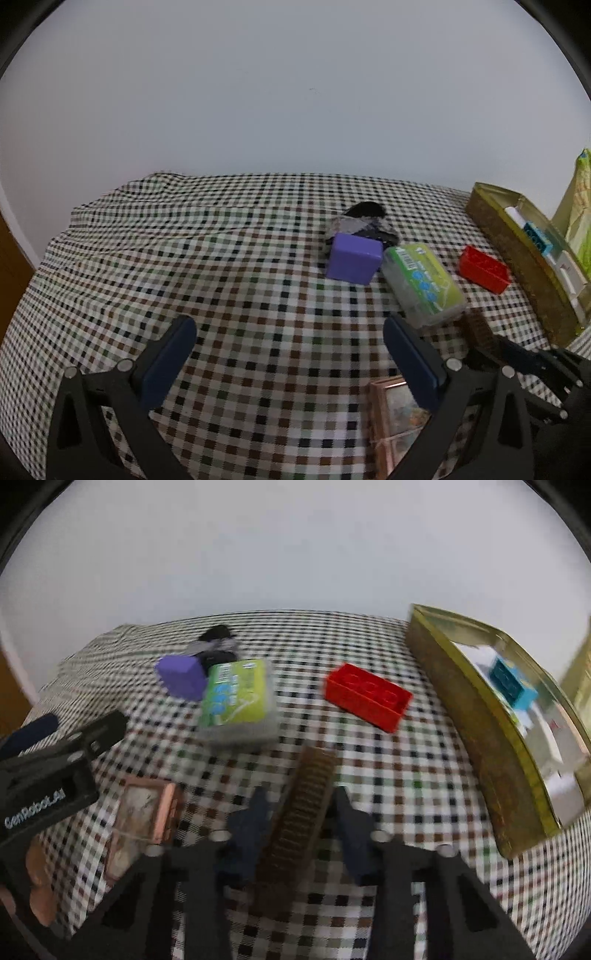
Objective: Organize rigid objects
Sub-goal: 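Grasp the brown brush with the right gripper while the left grasps the copper frame, then lift the copper frame with the left gripper while the right lifts the brush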
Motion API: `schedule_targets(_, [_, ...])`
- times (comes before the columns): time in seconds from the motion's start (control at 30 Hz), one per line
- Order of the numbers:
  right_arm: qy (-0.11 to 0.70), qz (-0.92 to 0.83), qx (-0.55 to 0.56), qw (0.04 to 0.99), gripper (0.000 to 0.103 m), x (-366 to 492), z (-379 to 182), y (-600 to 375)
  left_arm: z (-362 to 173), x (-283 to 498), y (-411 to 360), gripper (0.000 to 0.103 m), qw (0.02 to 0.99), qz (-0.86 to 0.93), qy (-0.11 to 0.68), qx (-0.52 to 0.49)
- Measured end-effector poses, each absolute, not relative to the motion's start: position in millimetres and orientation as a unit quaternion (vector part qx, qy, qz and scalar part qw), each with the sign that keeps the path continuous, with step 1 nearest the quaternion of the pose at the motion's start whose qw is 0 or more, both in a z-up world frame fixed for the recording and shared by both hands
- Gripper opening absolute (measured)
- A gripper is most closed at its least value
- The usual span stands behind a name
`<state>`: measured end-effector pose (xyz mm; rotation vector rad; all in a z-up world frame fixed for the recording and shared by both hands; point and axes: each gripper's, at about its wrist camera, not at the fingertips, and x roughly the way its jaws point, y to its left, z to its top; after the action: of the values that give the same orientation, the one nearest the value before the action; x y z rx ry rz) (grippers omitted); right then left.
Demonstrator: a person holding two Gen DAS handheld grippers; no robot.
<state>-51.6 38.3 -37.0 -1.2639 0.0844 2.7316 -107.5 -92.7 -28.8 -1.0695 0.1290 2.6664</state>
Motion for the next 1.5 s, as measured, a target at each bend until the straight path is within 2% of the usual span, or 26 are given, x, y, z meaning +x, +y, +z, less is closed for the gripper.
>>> schedule_targets(0.27, [0.094, 0.927, -0.363, 0.005, 0.027, -38, -23, 82, -32, -97, -72, 0.102, 0.221, 0.891, 0.057, -0.393])
schedule_targets(0.5, [0.110, 0.939, -0.326, 0.009, 0.028, -29, -10, 95, -53, -86, -38, 0.091, 0.251, 0.859, 0.128, -0.427])
schedule_targets(0.7, [0.110, 0.943, -0.313, 0.011, 0.028, -28, -5, 98, -54, -86, -37, 0.085, 0.254, 0.856, 0.125, -0.433])
schedule_targets(0.77, [0.109, 0.945, -0.309, 0.012, 0.028, -26, -2, 98, -53, -83, -36, 0.076, 0.264, 0.855, 0.127, -0.428])
schedule_targets(0.8, [0.109, 0.946, -0.306, 0.013, 0.028, -26, -2, 98, -52, -81, -35, 0.065, 0.269, 0.855, 0.129, -0.425])
schedule_targets(0.83, [0.110, 0.946, -0.305, 0.013, 0.028, -25, -1, 98, -50, -79, -34, 0.048, 0.276, 0.855, 0.130, -0.419])
schedule_targets(1.1, [0.109, 0.951, -0.290, 0.018, 0.028, -23, -2, 99, -46, -80, -42, 0.046, 0.286, 0.857, 0.111, -0.415])
schedule_targets(1.3, [0.118, 0.965, -0.232, -0.006, 0.028, -7, 14, 101, -14, -75, -66, 0.046, 0.285, 0.900, 0.034, -0.327])
schedule_targets(1.5, [0.108, 0.977, -0.185, -0.020, 0.028, 6, 28, 100, -6, -79, -85, 0.044, 0.268, 0.915, -0.032, -0.299])
